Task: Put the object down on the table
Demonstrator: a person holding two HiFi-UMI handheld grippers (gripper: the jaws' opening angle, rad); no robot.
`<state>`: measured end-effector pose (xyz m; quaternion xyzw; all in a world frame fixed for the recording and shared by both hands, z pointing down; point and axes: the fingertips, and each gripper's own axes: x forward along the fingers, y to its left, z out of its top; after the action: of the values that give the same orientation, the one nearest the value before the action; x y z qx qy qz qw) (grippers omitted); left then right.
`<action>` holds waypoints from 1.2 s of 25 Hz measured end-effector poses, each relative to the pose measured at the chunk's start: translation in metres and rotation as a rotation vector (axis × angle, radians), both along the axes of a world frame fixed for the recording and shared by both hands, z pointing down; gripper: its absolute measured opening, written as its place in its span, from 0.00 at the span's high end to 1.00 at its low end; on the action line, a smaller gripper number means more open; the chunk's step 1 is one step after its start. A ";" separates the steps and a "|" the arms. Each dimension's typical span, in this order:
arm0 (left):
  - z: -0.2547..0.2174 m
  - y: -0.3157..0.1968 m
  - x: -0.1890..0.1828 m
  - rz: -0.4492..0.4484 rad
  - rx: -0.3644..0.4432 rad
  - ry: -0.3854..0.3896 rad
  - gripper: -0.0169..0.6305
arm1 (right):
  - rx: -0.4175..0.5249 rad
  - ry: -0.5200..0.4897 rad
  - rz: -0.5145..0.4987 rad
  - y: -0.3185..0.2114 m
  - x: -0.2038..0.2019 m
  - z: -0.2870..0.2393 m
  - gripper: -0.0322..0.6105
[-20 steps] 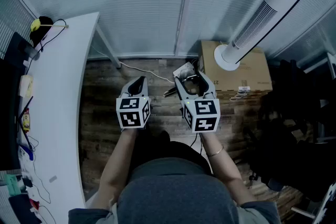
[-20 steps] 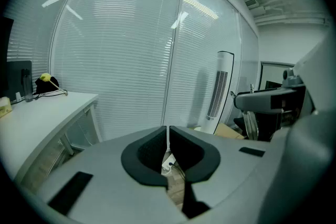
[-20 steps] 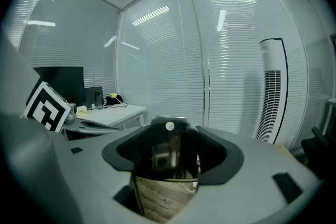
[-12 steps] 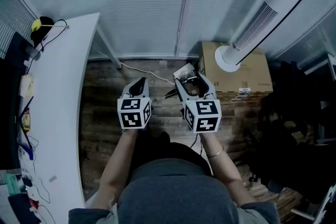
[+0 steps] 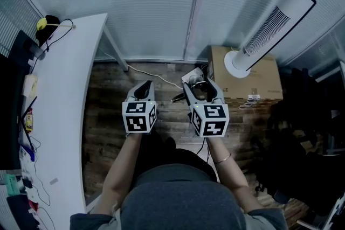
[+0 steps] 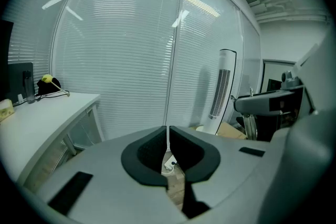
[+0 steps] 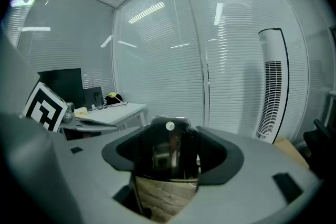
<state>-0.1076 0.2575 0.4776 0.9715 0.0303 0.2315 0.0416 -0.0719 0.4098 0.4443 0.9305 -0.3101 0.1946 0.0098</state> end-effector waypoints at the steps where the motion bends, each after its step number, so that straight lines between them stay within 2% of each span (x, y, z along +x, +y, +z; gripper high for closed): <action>1: 0.001 -0.003 0.001 -0.004 0.001 -0.002 0.93 | 0.003 -0.005 -0.001 -0.002 0.002 0.001 0.49; 10: 0.015 -0.044 0.034 -0.047 -0.012 -0.029 0.93 | -0.001 -0.031 -0.003 -0.035 0.046 0.011 0.49; 18: 0.022 -0.114 0.108 -0.079 -0.025 -0.039 0.93 | -0.005 -0.053 -0.004 -0.095 0.123 0.016 0.49; 30: 0.016 -0.247 0.206 -0.133 -0.036 -0.047 0.93 | -0.012 -0.044 -0.050 -0.229 0.236 0.001 0.49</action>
<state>0.0982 0.0110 0.4939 0.9647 -0.0310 0.2504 0.0752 0.1644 0.1811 0.4449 0.9178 -0.3324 0.2167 0.0133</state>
